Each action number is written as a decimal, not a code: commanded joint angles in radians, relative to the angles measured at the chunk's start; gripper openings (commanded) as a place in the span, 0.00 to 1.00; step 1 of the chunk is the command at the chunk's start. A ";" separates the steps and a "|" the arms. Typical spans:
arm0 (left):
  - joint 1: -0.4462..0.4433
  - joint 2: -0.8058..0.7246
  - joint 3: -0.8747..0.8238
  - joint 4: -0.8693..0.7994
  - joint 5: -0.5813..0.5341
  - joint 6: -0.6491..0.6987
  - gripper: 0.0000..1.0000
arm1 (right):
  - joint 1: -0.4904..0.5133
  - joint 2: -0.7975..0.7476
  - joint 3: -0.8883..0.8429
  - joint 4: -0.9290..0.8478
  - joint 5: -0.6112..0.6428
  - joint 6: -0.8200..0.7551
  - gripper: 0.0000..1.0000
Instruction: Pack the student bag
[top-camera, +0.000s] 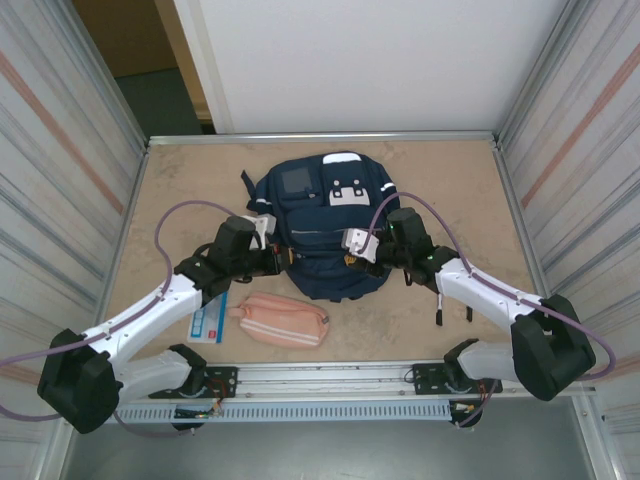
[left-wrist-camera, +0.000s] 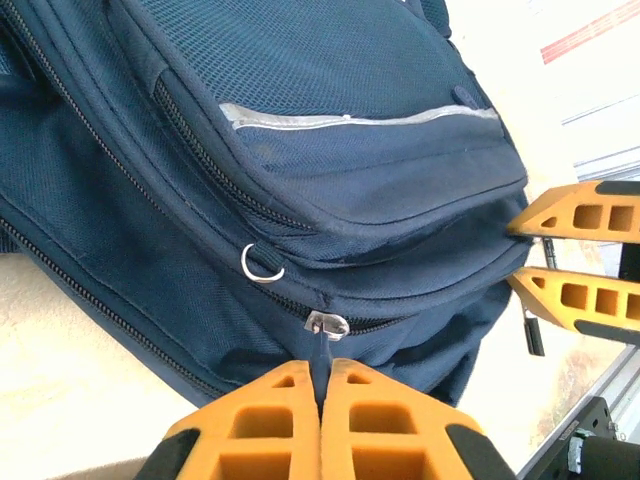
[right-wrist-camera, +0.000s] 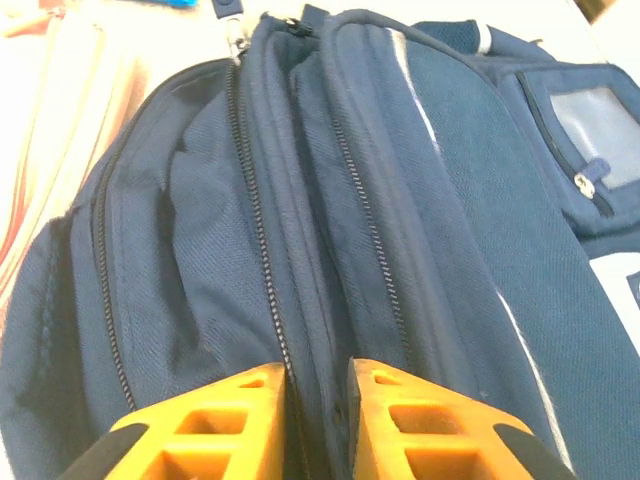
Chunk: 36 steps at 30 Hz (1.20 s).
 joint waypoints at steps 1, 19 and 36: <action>-0.018 -0.019 -0.003 0.050 0.044 -0.010 0.00 | 0.035 -0.053 -0.016 0.010 -0.018 0.023 0.35; -0.189 0.115 0.149 0.106 0.037 -0.076 0.00 | 0.199 -0.049 -0.062 0.092 0.263 -0.025 0.46; 0.065 0.081 -0.009 0.084 -0.124 -0.098 0.00 | 0.065 -0.110 -0.119 0.122 0.162 0.055 0.01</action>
